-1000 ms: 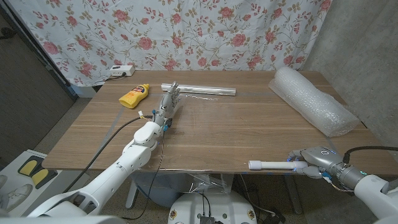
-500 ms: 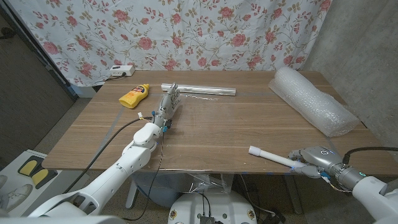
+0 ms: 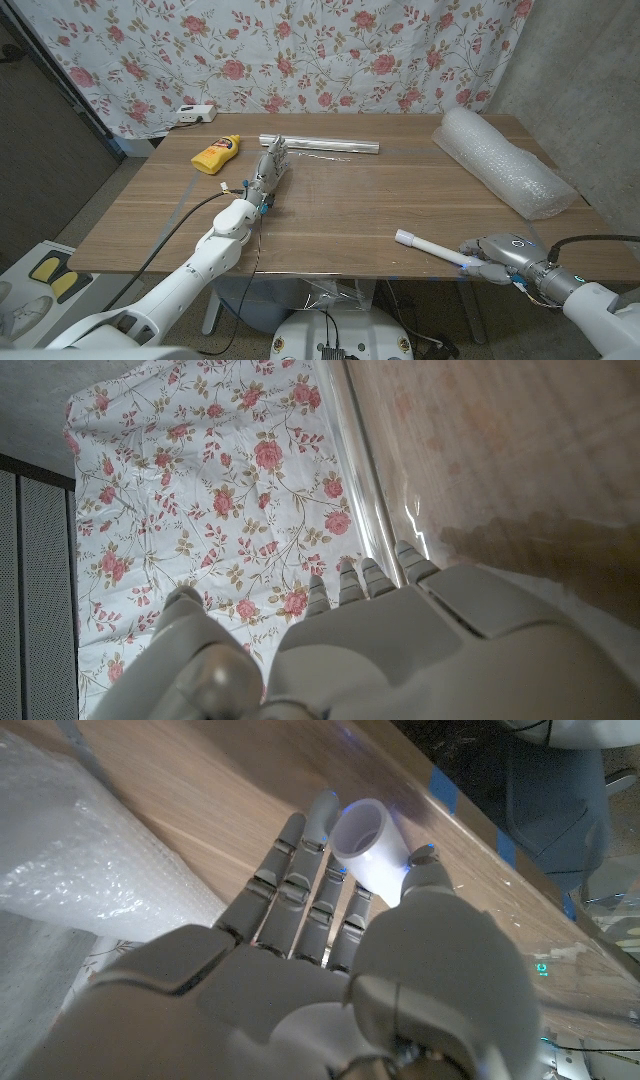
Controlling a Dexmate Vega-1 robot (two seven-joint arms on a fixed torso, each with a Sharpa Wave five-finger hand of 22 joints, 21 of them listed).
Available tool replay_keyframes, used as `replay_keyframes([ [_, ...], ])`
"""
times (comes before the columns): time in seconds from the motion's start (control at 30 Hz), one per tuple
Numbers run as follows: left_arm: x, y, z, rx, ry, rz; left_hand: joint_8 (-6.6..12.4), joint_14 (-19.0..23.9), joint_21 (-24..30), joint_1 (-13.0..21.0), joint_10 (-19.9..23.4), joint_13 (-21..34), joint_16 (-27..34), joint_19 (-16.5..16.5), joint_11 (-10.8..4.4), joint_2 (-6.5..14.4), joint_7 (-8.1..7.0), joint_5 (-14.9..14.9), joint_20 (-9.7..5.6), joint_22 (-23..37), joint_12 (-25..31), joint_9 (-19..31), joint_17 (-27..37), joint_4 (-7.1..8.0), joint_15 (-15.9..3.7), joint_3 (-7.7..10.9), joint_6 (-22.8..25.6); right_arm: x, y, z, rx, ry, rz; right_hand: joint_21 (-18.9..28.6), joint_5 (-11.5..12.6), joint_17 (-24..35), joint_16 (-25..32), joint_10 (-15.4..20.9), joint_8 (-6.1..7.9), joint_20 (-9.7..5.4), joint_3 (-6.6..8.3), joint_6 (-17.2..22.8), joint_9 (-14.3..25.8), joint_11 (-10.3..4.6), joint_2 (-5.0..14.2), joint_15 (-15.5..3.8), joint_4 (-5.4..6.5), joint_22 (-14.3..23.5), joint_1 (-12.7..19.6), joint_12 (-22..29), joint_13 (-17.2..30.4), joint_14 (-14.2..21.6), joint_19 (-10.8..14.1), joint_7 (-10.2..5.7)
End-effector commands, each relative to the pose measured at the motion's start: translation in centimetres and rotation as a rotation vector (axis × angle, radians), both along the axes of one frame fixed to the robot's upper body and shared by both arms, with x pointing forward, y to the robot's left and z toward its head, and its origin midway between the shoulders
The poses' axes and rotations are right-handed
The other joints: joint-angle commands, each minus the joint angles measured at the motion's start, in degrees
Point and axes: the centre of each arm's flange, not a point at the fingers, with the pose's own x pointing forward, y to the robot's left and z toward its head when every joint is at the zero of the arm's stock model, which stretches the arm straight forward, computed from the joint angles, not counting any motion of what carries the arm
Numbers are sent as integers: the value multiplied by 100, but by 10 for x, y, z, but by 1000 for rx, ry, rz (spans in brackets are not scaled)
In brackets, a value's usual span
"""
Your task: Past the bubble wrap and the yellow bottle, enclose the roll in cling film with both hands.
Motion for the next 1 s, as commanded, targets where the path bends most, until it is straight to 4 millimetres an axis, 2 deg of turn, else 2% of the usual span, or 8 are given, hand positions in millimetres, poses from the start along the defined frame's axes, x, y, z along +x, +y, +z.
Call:
replay_keyframes([
  [0.03,-2,7,3,-4,-7,8,23,-26,-18,-26,23,14,51,4,-32,17,-1,19,-24,17,29,10,8,12,1,-16,34,-6,5,31,16,-160,7,83,51,114,-18,584,-102,-256,1361,22,-28,-638,182,-615,987,41,67,50,60,73,-11,-124],
  [0.2,-4,7,5,-6,-14,3,24,-28,-17,-31,31,14,50,4,-25,19,2,20,-25,17,33,10,9,13,-3,-19,39,-6,6,40,23,-225,17,201,44,242,-118,364,-281,-258,1603,-110,-61,-633,178,-609,897,82,253,14,117,-9,-71,-174],
  [0.27,-4,7,6,-9,-14,7,23,-26,-17,-33,37,14,51,4,-23,20,2,20,-25,17,35,9,9,13,-1,-20,40,-5,7,41,22,-252,23,319,33,320,-187,206,-398,-262,1769,-174,-76,-633,217,-603,938,125,307,32,225,-25,-65,-191],
  [0.3,-3,7,6,-8,-13,3,23,-26,-17,-34,37,14,51,4,-25,21,1,20,-24,17,35,9,9,14,-1,-21,40,-5,7,42,26,-263,24,452,14,399,-226,55,-469,-275,1923,-203,-37,-638,214,-599,1033,177,313,62,342,34,-46,-191],
  [0.43,-4,8,7,-7,-13,11,23,-23,-17,-36,38,14,52,5,-27,23,2,20,-25,17,36,9,9,14,-4,-22,41,-2,7,44,35,-287,39,745,-16,607,-171,-295,-571,-360,2121,-292,78,-619,198,-606,1073,282,376,55,513,256,125,-218],
  [0.67,-4,7,9,-7,-14,12,25,-15,-15,-43,36,14,56,9,-21,28,1,21,-30,17,35,9,9,17,-1,-25,49,6,6,51,50,-321,65,917,-36,737,-149,-246,-581,-418,2208,-227,153,-616,173,-605,1065,353,419,50,470,339,180,-241],
  [0.8,-5,6,11,-2,-21,13,24,-18,-14,-46,33,14,54,12,-23,31,5,22,-30,17,33,9,10,18,1,-27,50,9,6,57,59,-343,77,984,-48,785,-154,-166,-593,-485,2229,-173,158,-594,158,-603,1064,380,423,48,410,354,186,-235],
  [1.0,-6,8,11,-7,-20,26,22,-18,-14,-52,35,14,54,12,-26,37,8,22,-28,17,34,9,10,21,2,-29,48,14,4,61,60,-364,90,1025,-55,818,-158,-155,-609,-497,2241,-143,155,-581,149,-603,1062,397,425,52,404,364,173,-237],
])
